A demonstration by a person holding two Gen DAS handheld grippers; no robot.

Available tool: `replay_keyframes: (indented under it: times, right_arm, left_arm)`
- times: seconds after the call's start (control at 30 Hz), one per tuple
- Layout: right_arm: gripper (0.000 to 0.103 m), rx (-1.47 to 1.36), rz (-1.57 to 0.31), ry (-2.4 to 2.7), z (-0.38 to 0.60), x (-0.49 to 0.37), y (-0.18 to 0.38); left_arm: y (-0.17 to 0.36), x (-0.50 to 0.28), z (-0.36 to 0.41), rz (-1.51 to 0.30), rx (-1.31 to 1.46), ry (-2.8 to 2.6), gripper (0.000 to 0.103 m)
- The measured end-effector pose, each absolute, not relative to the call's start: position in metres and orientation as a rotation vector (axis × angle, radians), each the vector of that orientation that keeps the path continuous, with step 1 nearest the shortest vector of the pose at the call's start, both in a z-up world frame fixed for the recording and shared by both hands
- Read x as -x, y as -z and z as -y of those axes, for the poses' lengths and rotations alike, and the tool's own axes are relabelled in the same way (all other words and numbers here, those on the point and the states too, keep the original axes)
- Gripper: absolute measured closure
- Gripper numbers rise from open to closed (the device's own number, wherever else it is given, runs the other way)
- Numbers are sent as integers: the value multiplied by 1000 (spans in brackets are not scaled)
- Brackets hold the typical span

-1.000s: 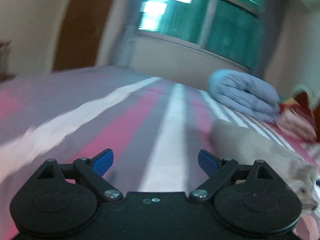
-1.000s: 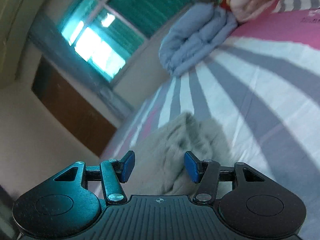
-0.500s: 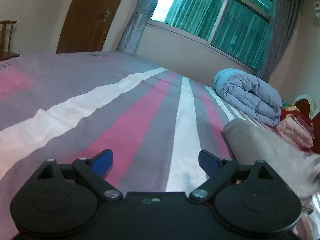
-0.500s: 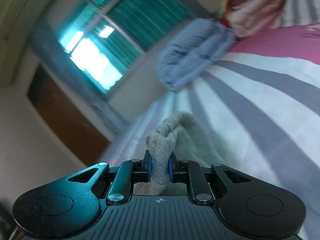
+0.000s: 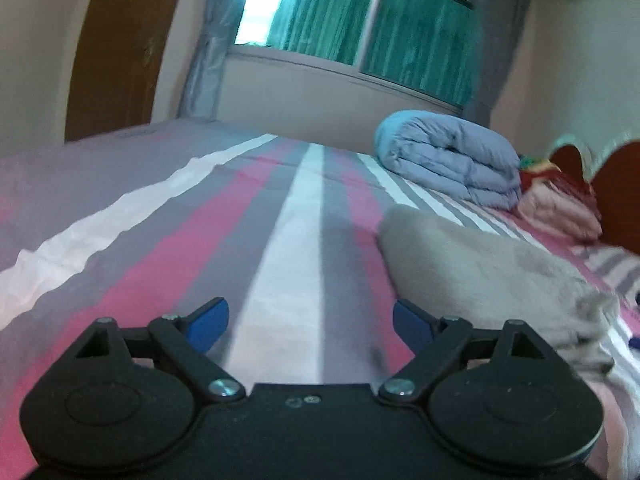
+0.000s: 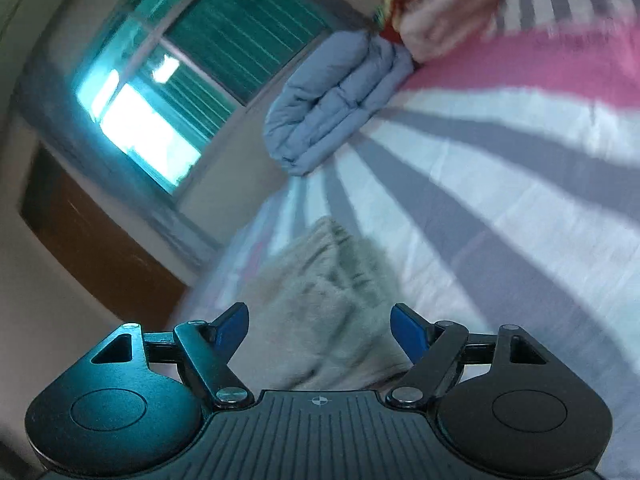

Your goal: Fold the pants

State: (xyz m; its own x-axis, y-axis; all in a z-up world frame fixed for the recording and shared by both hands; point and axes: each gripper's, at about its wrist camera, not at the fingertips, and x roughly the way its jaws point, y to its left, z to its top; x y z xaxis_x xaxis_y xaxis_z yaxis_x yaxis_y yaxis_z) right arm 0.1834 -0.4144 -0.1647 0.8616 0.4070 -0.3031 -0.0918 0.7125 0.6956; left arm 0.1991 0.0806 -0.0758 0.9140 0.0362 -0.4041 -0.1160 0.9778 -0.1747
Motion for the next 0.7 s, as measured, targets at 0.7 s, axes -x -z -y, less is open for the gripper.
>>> replay_keyframes:
  times: [0.7]
  right_arm:
    - [25,-680,-470,-347,396,-180,172]
  left_arm:
    - [97,-210,-39,-478,48,-5,22]
